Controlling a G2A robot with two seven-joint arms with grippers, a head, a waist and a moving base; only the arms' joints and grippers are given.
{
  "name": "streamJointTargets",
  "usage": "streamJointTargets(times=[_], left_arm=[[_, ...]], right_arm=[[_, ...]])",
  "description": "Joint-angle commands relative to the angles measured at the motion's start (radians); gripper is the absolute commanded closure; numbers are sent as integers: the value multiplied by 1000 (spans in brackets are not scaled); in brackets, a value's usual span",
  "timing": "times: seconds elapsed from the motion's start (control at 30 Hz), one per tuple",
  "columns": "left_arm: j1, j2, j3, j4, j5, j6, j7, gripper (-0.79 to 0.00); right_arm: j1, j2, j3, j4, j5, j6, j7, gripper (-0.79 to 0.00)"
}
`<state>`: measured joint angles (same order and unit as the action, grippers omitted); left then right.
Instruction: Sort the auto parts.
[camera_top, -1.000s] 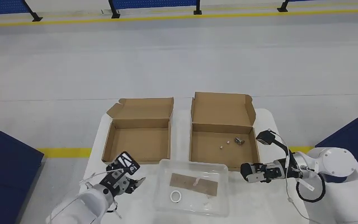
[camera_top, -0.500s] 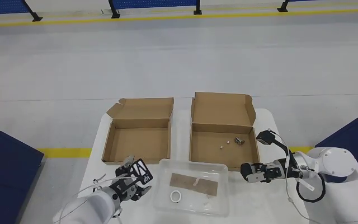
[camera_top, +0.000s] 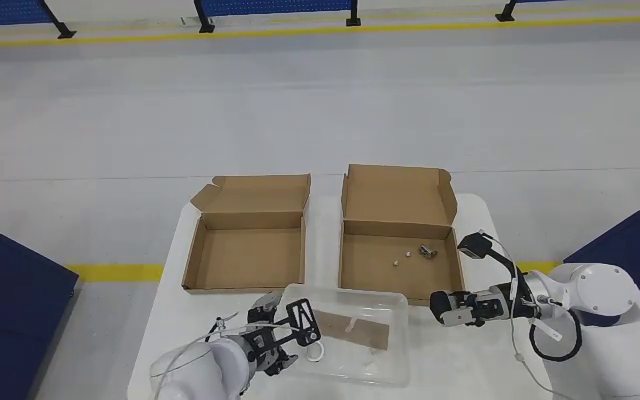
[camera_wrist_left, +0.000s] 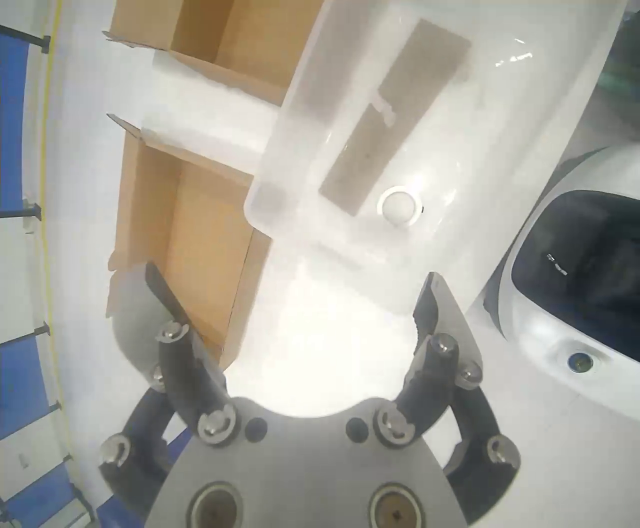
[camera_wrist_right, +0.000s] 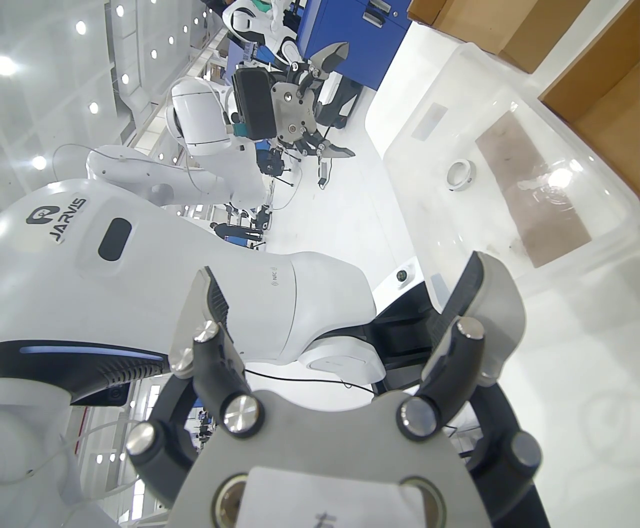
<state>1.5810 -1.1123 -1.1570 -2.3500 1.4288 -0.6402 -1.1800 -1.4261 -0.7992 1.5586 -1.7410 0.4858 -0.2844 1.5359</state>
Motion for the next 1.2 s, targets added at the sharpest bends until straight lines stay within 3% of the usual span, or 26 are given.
streamJointTargets(times=[0.0,0.13,0.3,0.47,0.57,0.93,1.17], left_arm=[[0,1,9,3,5,-13,13,-785],[-29,18,116,36,94,-44,44,-785],[-160,46,261,91,51,1,-2,-785],[-386,76,458,151,-129,112,-112,-785],[-562,90,563,193,-303,249,-250,-785],[-567,88,565,214,-291,230,-230,-785],[-682,53,668,332,-369,229,-229,-785]], right_arm=[[0,0,0,0,0,0,0,-785],[0,0,0,0,0,0,0,-785],[0,0,0,0,0,0,0,-785],[0,0,0,0,0,0,0,-785],[0,0,0,0,0,0,0,-785],[0,0,0,0,0,0,0,-785],[0,0,0,0,0,0,0,-785]])
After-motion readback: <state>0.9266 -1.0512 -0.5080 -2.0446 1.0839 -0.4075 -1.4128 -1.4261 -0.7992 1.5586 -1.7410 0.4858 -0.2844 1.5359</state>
